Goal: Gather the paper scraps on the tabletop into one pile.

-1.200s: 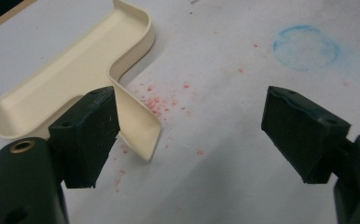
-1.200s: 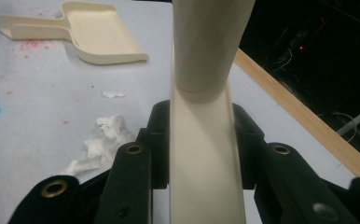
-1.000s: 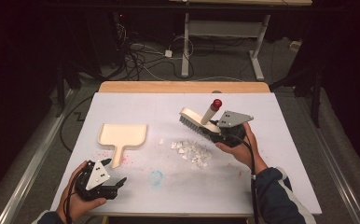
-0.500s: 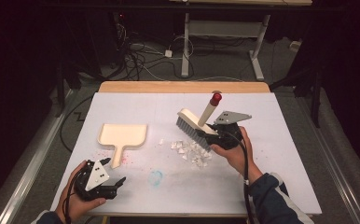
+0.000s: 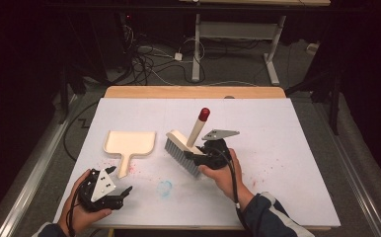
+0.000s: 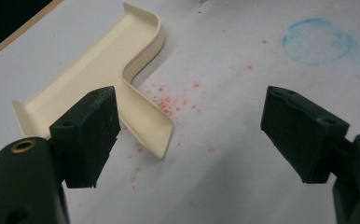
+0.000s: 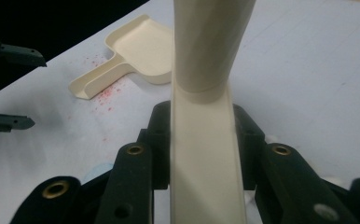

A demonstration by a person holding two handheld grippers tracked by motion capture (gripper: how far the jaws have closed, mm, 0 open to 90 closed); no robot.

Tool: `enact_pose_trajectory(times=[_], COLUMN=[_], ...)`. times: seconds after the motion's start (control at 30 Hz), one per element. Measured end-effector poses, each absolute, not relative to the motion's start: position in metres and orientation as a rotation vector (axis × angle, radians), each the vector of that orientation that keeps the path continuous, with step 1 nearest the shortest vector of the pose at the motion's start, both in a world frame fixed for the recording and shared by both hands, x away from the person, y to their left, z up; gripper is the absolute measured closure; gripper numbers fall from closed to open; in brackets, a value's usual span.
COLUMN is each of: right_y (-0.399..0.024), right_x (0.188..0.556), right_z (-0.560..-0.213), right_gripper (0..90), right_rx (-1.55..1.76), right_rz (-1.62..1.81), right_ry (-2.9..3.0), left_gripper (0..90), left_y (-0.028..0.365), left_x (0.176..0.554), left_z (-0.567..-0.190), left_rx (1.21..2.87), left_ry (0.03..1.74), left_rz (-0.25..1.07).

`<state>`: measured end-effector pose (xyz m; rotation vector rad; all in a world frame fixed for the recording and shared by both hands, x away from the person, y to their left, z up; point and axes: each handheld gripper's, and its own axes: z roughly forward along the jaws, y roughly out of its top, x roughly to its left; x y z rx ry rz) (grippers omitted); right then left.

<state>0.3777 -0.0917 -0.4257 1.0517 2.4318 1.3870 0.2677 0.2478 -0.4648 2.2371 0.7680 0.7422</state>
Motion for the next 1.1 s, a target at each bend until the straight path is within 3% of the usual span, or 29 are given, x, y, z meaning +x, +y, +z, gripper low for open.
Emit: enact_pose_trajectory(times=[0.37,0.77,1.1], right_y=[-0.071,-0.123,-0.142], right_x=[0.395,0.402,0.380], right_z=[-0.448,-0.460,-0.436], right_gripper=[67.9,67.3,67.9], right_rx=[1.328,1.576,1.507], right_rz=[1.408,1.353,1.338], right_ry=[2.296,2.235,2.180], left_gripper=[18.6,18.7,18.6], left_y=[0.240,0.238,0.231], left_x=[0.270,0.271,0.271], left_z=[-0.466,-0.468,-0.467], left_rx=[2.266,2.281,2.299], left_ry=[0.738,0.731,0.709], left_rz=[0.720,0.705,0.699])
